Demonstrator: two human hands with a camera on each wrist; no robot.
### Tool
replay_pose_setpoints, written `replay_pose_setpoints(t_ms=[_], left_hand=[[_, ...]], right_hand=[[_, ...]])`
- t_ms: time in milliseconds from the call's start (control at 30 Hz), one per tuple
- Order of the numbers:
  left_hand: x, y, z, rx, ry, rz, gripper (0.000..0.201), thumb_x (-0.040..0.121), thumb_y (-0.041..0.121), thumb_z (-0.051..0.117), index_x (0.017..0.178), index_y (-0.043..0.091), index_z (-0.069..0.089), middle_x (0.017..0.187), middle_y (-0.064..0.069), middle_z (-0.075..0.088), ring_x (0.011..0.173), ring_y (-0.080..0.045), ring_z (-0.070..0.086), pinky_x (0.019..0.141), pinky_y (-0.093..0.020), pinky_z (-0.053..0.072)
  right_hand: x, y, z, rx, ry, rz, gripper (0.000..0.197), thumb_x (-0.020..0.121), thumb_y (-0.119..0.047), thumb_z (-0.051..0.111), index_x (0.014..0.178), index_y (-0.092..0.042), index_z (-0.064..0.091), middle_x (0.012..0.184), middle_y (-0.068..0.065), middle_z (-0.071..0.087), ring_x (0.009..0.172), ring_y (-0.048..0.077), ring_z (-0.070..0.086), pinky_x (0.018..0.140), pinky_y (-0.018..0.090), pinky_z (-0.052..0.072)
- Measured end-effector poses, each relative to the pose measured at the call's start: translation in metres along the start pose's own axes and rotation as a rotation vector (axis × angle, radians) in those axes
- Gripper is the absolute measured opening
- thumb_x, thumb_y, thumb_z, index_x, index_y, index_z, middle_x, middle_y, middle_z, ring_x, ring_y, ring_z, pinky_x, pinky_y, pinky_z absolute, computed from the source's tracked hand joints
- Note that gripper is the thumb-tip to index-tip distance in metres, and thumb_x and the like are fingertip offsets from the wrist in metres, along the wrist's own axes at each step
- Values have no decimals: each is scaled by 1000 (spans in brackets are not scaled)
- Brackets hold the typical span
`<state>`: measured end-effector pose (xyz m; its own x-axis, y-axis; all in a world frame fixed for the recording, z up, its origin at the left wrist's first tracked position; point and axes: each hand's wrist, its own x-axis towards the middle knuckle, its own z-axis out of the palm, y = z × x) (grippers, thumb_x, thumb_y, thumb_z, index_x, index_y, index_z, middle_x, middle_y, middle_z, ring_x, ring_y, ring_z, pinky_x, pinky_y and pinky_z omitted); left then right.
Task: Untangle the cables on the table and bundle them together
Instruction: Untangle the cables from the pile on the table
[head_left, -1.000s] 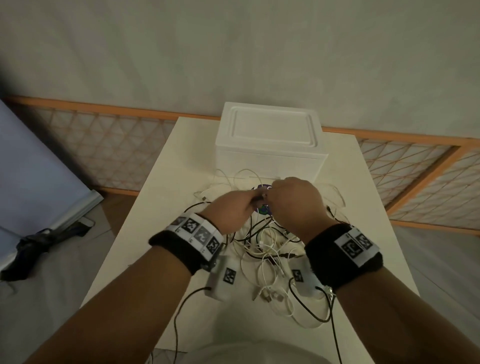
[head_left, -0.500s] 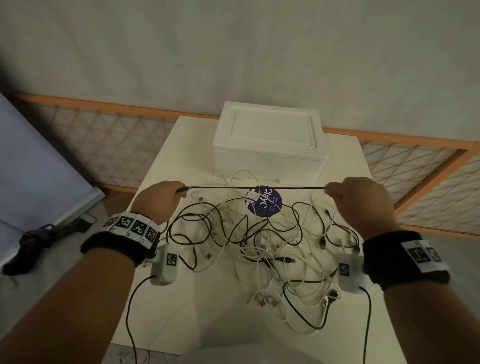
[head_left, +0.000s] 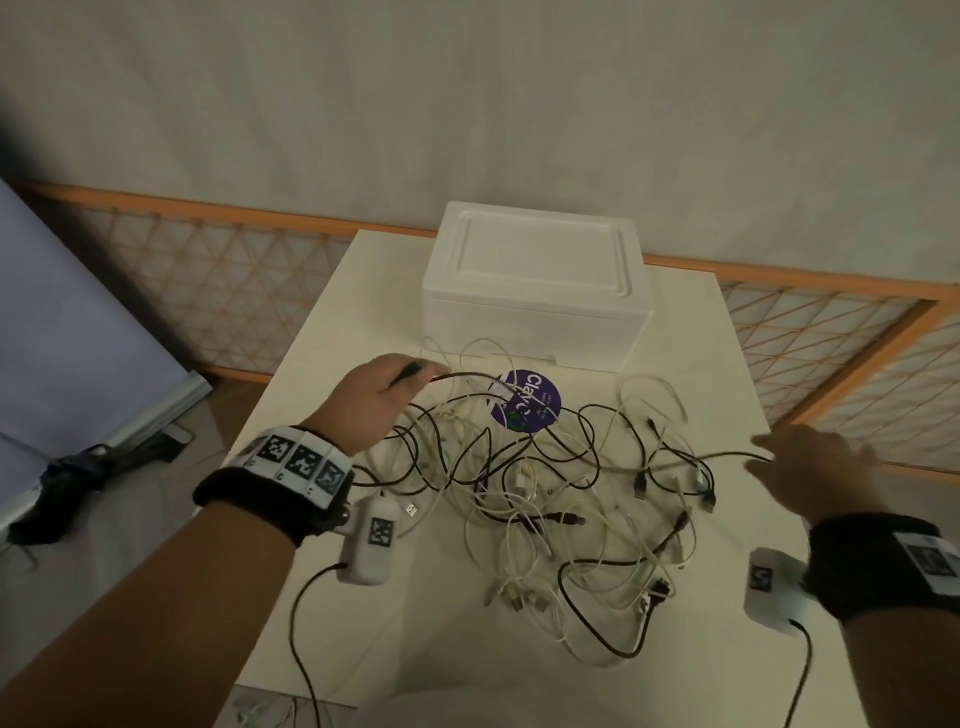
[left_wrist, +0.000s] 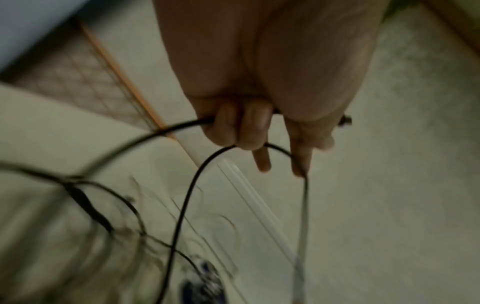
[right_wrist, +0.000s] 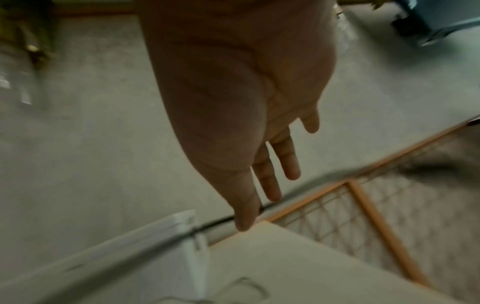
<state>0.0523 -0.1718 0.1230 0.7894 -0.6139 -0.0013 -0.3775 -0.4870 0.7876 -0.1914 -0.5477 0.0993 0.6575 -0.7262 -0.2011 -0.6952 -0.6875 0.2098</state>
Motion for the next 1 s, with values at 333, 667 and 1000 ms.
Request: replay_pose_setpoints(t_ms=[333, 667, 1000], left_hand=[[-8, 45, 58, -518, -133, -71, 45, 86, 70, 23, 127, 64, 42, 155, 16, 24, 137, -9, 31, 109, -31, 30], [-74, -96, 16, -1449, 911, -735, 44, 104, 38, 32, 65, 19, 34, 50, 3, 26, 39, -14, 27, 47, -25, 33], [-102, -113, 50, -1349, 707, -1007, 33, 101, 18, 41, 68, 15, 40, 53, 1, 29, 45, -13, 24, 53, -29, 28]], right_hand=[[-78, -226, -73, 677, -212, -882, 26, 95, -26, 52, 115, -11, 58, 105, 1, 66, 99, 18, 61, 88, 31, 46], [-24, -113, -13, 112, -26, -449, 58, 88, -68, 30, 77, -20, 62, 72, -5, 63, 73, 15, 60, 69, 32, 48], [62, 16, 73, 6, -155, -270, 61, 66, -76, 24, 61, -22, 55, 63, 4, 59, 61, 19, 60, 59, 38, 51]])
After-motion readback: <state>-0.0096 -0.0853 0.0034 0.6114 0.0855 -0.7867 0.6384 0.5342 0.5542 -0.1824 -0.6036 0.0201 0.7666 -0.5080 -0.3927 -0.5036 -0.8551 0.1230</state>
